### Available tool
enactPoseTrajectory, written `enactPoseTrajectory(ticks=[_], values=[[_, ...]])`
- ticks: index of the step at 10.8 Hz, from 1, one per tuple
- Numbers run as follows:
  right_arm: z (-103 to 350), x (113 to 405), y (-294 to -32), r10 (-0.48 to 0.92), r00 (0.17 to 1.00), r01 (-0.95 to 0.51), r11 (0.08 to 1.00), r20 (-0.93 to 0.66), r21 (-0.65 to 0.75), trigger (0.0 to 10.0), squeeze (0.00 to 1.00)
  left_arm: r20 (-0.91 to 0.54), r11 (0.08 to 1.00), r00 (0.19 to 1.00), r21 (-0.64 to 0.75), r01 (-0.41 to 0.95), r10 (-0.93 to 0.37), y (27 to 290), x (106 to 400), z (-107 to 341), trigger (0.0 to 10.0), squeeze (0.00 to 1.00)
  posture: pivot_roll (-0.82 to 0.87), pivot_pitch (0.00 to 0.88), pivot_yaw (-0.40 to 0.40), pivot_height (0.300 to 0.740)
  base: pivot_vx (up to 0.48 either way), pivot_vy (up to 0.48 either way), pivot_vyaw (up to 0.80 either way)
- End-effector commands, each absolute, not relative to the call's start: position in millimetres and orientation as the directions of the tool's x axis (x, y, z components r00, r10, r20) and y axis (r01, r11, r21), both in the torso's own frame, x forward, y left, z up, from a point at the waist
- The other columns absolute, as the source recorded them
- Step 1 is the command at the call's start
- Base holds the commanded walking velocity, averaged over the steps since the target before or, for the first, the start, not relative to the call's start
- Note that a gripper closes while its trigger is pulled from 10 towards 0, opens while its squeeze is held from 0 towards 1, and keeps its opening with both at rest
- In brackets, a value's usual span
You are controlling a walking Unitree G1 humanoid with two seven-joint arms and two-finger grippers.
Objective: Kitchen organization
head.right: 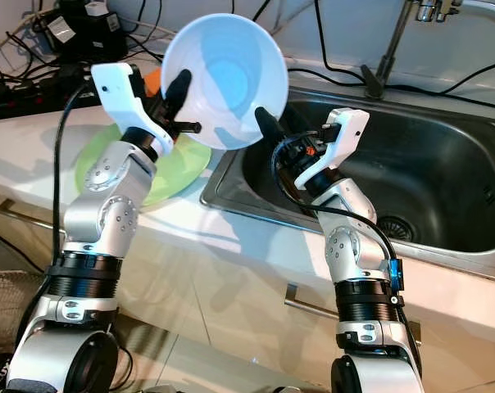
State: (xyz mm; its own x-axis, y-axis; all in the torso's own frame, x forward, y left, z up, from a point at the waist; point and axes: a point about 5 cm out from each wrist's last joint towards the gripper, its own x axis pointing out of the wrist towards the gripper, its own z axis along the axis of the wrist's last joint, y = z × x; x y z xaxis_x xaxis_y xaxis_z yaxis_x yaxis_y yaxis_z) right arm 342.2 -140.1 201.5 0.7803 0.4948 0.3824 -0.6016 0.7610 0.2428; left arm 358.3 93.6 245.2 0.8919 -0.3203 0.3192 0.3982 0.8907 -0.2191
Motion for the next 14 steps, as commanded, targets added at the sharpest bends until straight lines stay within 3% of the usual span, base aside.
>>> enactPoseTrajectory(ticks=[1,3,4,14], values=[[201.2,341.8,-139.8,0.486,0.787,-0.594,0.764,0.38,0.253,10.0,0.0,0.357,0.878,0.87,-0.212,0.429,-0.339,91.3,355.6,252.3,10.0,0.0,0.05,0.0,0.038,0.74,0.0,0.0,0.0],[199.1,342.7,-136.8,0.481,0.792,-0.591,0.76,0.376,0.272,10.0,0.0,0.353,0.865,0.862,-0.213,0.454,-0.365,88.1,354.7,249.6,10.0,0.0,0.05,0.0,0.039,0.74,0.0,0.0,0.0],[198.4,342.9,-136.5,0.475,0.796,-0.587,0.757,0.374,0.287,0.0,0.0,0.354,0.861,0.858,-0.216,0.461,-0.371,87.4,354.4,249.2,10.0,0.0,0.05,0.0,0.039,0.74,0.0,0.0,0.0],[199.7,342.8,-135.2,0.473,0.791,-0.597,0.737,0.389,0.318,0.0,0.0,0.347,0.861,0.852,-0.188,0.472,-0.392,85.0,354.5,247.6,10.0,0.0,0.05,0.015,0.04,0.74,0.0,0.0,0.0]])
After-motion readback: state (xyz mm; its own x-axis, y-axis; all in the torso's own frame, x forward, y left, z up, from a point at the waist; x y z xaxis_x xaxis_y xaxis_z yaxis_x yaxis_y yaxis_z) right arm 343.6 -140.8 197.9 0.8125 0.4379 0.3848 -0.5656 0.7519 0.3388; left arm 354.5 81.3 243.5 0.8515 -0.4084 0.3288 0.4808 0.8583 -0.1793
